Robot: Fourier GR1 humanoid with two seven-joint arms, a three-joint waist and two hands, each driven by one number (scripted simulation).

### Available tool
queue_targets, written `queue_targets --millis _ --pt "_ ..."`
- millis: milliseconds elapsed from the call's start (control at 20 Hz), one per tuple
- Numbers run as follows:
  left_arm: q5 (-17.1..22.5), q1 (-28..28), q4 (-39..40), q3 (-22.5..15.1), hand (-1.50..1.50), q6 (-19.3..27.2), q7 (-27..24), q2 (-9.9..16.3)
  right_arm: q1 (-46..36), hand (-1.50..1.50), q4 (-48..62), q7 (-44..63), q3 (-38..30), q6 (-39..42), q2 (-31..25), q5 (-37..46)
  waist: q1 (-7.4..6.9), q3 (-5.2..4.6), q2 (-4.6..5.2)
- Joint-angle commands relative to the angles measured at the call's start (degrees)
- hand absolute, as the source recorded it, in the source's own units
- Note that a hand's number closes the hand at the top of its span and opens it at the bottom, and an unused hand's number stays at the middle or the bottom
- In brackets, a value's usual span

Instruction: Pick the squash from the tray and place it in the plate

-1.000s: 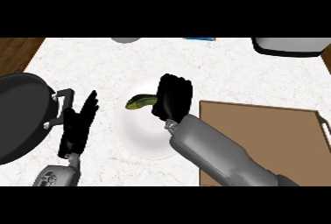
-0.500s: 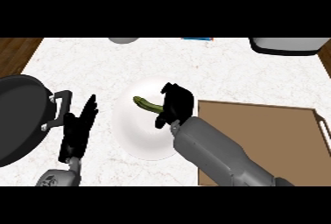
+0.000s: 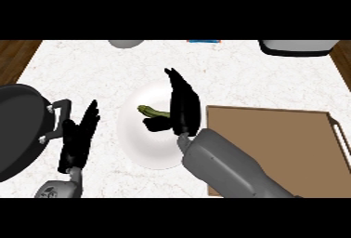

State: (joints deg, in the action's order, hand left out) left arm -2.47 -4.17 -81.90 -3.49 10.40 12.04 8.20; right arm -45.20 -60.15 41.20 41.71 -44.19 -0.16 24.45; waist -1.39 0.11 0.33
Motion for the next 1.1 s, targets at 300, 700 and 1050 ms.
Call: queue_targets --millis 300,700,1050 --pt "0.28 1.95 -2.53 0.11 0.00 -0.95 1.42 -0.02 16.28 -1.50 -8.38 -27.44 -4.66 -6.79 0.16 -15.90 0.67 -0.05 -0.07" --pt "-1.41 3.31 -4.83 0.69 0.00 -1.03 2.18 -0.03 13.31 -1.50 -1.92 -38.54 1.68 -9.88 0.16 -26.28 0.41 -0.08 -0.21" --pt "-0.90 4.34 -2.34 1.98 0.00 -2.31 -1.46 -1.29 10.17 -1.50 2.16 -37.95 1.39 -11.69 0.16 -28.03 0.71 -0.11 -0.27"
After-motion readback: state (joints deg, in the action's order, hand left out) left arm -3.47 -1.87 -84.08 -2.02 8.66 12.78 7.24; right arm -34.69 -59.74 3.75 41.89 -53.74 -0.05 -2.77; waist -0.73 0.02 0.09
